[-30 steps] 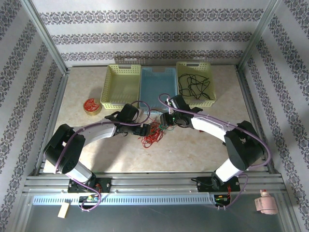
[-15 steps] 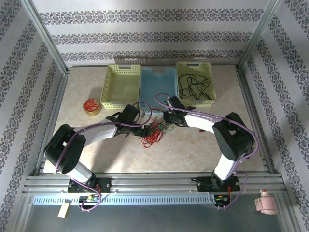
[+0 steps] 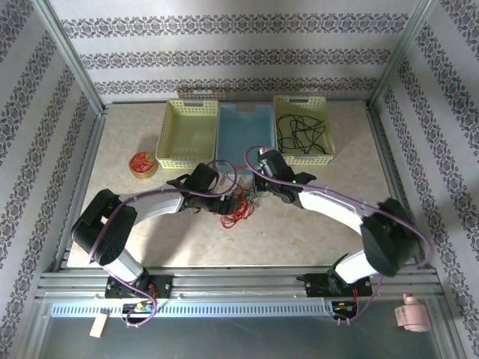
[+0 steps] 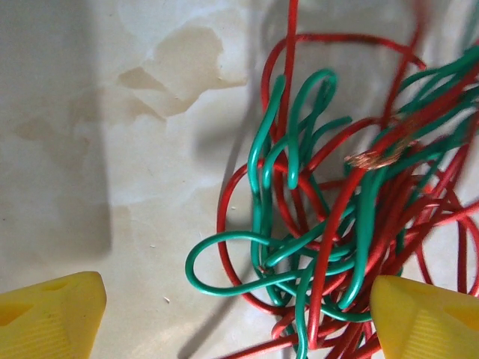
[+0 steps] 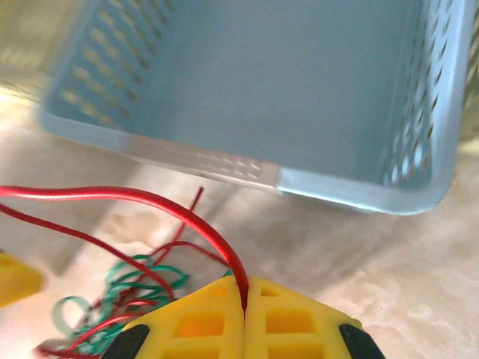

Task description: Untangle the cables

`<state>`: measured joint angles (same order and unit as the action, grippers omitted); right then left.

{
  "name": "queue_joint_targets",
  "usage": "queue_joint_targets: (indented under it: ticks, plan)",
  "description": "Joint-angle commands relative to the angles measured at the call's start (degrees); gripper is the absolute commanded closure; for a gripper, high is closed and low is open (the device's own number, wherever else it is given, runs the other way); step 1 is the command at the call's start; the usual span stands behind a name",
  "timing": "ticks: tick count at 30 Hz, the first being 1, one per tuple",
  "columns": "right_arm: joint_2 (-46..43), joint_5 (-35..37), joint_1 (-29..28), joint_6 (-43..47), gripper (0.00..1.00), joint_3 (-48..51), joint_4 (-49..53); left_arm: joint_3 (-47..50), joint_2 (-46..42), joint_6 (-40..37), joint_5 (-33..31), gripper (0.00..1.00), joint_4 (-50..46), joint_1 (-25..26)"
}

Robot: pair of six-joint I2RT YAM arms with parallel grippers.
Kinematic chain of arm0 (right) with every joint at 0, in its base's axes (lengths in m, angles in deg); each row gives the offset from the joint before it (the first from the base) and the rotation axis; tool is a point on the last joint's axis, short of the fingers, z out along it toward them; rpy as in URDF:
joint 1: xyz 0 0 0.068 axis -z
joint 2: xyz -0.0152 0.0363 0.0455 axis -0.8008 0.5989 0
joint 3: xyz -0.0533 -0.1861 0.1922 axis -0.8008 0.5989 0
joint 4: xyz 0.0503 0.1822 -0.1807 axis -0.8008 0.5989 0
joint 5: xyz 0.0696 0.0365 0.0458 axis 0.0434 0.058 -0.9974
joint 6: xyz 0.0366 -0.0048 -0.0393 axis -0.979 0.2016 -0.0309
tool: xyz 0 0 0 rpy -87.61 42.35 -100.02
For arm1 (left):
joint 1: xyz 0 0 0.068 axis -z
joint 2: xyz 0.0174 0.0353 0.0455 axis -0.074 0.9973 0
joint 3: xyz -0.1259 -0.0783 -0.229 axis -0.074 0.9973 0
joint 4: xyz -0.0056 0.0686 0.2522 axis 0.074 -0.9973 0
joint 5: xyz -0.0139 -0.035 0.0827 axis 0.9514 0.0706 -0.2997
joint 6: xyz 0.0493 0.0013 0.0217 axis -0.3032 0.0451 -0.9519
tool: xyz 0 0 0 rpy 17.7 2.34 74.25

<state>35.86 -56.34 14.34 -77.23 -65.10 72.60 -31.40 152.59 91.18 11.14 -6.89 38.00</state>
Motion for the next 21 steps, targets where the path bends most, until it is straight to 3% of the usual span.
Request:
queue_joint_targets:
  ticks: [1,15,21]
  plan:
    - [-5.6,6.1,-2.1,1.5,1.0,0.1,-0.1,-0.1,2.6,-1.7,0.3,0.09,-1.8,0.9]
    - [-18.2,25.4,-4.9,9.1,1.0,-6.7,-1.4,1.3,4.5,-1.6,-1.3,0.09,-3.1,1.0]
    - [-22.2,26.5,-2.9,13.5,1.0,-10.6,-2.2,1.9,5.4,-1.2,-1.3,0.08,-2.6,1.0]
